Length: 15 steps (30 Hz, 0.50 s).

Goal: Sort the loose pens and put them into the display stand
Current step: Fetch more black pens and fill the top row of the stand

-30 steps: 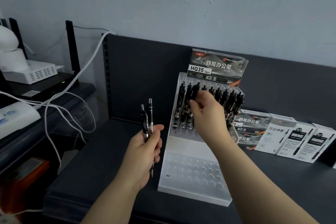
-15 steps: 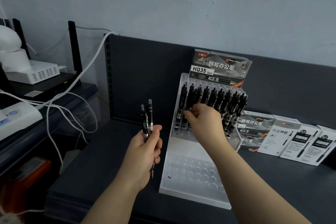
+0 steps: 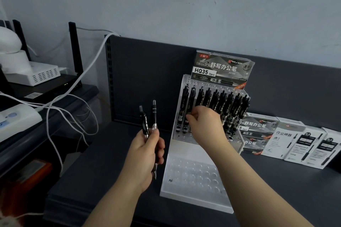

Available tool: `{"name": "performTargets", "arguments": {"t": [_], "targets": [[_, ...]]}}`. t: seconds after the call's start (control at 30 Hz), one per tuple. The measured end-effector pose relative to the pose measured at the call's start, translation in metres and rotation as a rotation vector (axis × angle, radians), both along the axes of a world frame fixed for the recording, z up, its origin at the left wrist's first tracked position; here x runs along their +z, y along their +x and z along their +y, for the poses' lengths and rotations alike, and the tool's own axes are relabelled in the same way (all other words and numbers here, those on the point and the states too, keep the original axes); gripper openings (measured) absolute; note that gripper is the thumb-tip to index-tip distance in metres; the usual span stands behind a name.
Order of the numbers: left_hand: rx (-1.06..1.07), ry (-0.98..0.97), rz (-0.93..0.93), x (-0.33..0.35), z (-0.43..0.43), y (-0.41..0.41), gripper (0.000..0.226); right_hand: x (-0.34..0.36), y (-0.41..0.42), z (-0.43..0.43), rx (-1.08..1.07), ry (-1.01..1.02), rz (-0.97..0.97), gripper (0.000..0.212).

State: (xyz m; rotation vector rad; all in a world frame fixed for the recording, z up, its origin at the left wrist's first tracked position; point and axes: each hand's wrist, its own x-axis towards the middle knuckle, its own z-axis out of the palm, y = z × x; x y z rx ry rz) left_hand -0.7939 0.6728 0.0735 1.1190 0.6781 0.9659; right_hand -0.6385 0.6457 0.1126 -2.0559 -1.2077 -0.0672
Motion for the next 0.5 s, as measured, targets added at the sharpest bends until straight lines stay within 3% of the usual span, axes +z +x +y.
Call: {"name": "performTargets", "arguments": {"t": [0.2, 0.3, 0.37, 0.5], "targets": [[0.016, 0.004, -0.002, 0.0, 0.0, 0.001, 0.013, 0.002, 0.0, -0.003, -0.024, -0.072, -0.062, 0.022], [0.003, 0.004, -0.013, -0.001, 0.0, 0.002, 0.016, 0.0, -0.006, -0.016, -0.011, 0.06, -0.03, 0.013], [-0.017, 0.009, -0.015, -0.001, -0.002, 0.005, 0.019, 0.001, -0.018, -0.026, 0.084, 0.126, 0.084, 0.007], [-0.098, 0.068, -0.009, -0.002, -0.008, 0.013, 0.026, 0.002, -0.035, -0.037, 0.436, 0.029, 0.508, 0.016]]}}
